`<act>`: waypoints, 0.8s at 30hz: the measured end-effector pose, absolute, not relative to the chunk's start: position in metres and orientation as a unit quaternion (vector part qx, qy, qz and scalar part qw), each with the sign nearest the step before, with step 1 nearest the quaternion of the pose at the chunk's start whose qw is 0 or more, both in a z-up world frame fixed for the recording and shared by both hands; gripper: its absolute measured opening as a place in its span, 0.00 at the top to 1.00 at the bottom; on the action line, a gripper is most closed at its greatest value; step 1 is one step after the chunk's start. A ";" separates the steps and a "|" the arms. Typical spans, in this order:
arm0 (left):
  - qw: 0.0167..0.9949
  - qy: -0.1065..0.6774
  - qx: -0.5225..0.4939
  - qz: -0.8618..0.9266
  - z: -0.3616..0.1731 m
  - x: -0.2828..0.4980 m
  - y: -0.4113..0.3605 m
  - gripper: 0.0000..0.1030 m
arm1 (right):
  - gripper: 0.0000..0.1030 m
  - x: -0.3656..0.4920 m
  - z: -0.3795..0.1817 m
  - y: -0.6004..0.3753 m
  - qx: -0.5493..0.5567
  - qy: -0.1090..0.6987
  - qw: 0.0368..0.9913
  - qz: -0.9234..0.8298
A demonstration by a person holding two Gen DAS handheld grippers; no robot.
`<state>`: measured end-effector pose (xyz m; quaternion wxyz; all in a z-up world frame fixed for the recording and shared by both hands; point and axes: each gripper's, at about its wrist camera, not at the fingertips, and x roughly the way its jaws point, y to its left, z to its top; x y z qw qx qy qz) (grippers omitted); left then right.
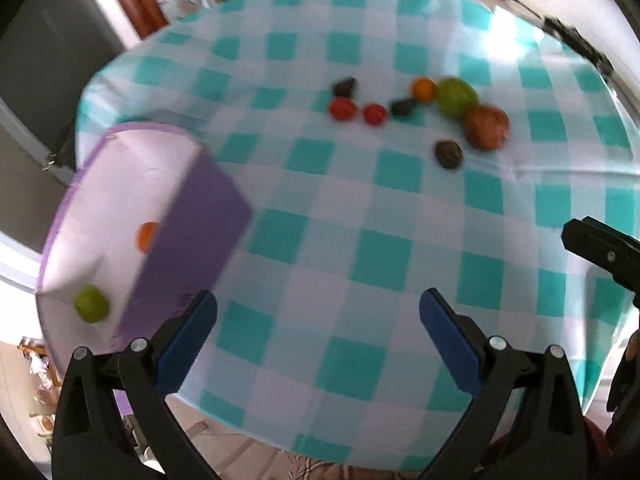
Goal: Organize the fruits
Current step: 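Withdraw both grippers from the box back toward the fruit pile, then grasp the brown apple with the right gripper while the left gripper grasps a dark date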
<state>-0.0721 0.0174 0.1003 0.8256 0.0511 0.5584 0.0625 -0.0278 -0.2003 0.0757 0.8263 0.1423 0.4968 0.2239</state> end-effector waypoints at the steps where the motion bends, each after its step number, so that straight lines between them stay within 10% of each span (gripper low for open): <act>1: 0.818 0.571 0.054 0.051 0.091 -0.066 0.007 0.02 | 0.14 -0.031 0.071 -0.208 0.143 0.500 0.827 0.212; 24: 0.818 0.559 0.075 -0.115 0.017 0.009 -0.010 0.02 | 0.19 0.059 0.064 -0.188 0.079 0.464 0.879 0.072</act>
